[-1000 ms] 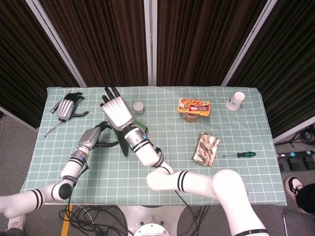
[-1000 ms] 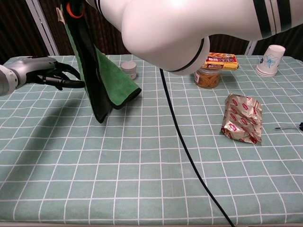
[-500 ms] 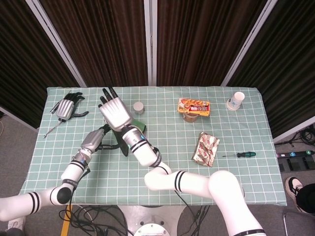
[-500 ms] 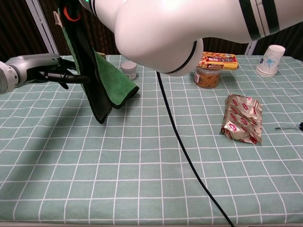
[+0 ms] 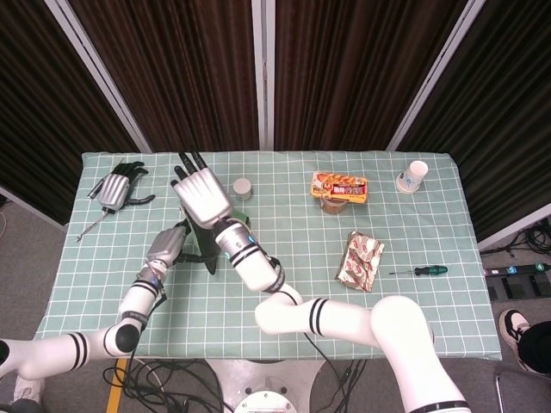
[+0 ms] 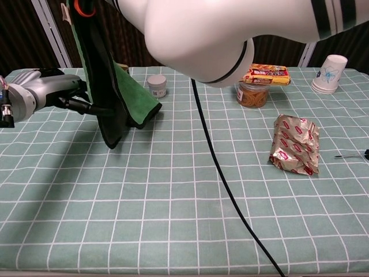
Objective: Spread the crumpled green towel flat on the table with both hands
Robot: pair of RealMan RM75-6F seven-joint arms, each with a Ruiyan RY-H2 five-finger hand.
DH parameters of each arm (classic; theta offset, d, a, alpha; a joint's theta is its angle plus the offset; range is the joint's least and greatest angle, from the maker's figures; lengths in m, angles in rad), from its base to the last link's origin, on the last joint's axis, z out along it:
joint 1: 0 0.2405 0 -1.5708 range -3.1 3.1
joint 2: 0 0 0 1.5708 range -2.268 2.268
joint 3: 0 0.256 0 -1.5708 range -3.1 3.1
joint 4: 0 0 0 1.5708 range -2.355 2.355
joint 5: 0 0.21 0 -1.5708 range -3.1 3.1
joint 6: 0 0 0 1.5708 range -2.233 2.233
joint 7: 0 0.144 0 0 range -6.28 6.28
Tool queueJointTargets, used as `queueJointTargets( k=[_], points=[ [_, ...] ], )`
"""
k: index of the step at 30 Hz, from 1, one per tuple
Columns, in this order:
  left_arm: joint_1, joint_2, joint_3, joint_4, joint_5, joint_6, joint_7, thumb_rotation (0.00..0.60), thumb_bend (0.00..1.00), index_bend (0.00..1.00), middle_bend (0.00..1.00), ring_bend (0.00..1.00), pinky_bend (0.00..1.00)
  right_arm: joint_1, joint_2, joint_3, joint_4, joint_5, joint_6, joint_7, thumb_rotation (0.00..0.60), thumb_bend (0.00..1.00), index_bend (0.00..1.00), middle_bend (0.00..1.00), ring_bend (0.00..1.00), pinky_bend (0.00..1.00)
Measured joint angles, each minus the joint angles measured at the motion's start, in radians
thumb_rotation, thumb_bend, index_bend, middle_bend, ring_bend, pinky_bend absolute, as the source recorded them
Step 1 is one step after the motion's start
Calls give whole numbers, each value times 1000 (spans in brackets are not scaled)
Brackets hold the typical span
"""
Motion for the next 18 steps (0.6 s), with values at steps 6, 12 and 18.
queueJointTargets(
  k=[6,12,18],
  points=[
    [14,-10,3,6,4,10,-7,349,39,360,177,161,270,-32,37,-11,-70,-1,20,5,600,518,773,267,69,0],
    [17,-32,-1,33,-6,9,-8,392,70,447,189,162,271,-53,69,-21,-133,2,38,0,600,515,772,268,67,0],
    [23,-41,3,47,-20,4,1,427,94,476,190,164,271,-64,91,-32,-178,3,53,-10,600,514,773,268,65,0]
  ],
)
